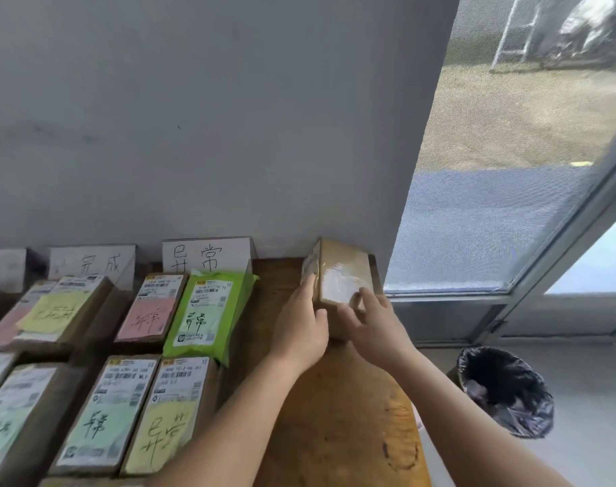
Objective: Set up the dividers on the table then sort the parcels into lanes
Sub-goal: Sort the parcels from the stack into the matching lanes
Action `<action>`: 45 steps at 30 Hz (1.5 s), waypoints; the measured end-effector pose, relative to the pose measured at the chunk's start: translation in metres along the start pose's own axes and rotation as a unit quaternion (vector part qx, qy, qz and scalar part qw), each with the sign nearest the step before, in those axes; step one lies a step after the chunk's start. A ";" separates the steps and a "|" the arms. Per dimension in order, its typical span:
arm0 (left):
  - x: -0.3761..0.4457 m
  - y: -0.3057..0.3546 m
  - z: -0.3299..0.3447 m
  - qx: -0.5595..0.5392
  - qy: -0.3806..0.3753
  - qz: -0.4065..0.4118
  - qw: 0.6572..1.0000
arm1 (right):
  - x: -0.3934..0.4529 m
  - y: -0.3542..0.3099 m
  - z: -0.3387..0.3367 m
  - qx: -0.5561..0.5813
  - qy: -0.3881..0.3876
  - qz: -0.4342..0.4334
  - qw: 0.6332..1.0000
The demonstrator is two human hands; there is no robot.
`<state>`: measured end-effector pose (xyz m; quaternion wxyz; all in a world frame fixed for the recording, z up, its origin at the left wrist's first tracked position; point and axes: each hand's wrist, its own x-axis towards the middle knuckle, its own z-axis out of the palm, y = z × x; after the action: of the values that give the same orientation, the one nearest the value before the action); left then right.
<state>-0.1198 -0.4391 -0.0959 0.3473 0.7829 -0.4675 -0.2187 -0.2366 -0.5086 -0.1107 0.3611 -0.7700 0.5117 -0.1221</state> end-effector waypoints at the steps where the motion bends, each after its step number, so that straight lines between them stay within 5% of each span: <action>1: -0.008 0.002 -0.002 0.009 0.001 0.005 1.000 | -0.005 -0.002 0.000 -0.009 -0.015 -0.003 1.000; 11: -0.046 0.021 0.014 -0.037 -0.014 0.003 0.999 | -0.020 -0.028 -0.016 -0.008 -0.071 0.030 0.997; 16: -0.042 0.013 0.010 -0.093 0.023 -0.063 0.993 | -0.010 -0.020 -0.008 0.007 -0.024 0.123 0.992; 22: -0.029 0.007 0.009 -0.094 0.054 -0.089 0.990 | 0.003 -0.011 -0.003 -0.009 0.044 0.114 0.992; 28: -0.020 0.007 0.010 -0.099 0.006 -0.157 0.983 | 0.010 -0.001 0.000 -0.014 0.064 0.117 0.991; 35: -0.029 0.017 0.005 -0.153 0.021 -0.162 0.975 | -0.004 -0.001 -0.005 0.008 0.106 0.056 0.993; 45: -0.056 0.035 -0.043 -0.149 0.192 -0.119 0.963 | -0.048 -0.057 -0.019 0.124 0.158 -0.075 0.977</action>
<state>-0.1377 -0.3866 -0.0399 0.5146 0.7995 -0.2580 -0.1715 -0.2288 -0.4628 -0.0492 0.3578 -0.7266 0.4839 -0.3314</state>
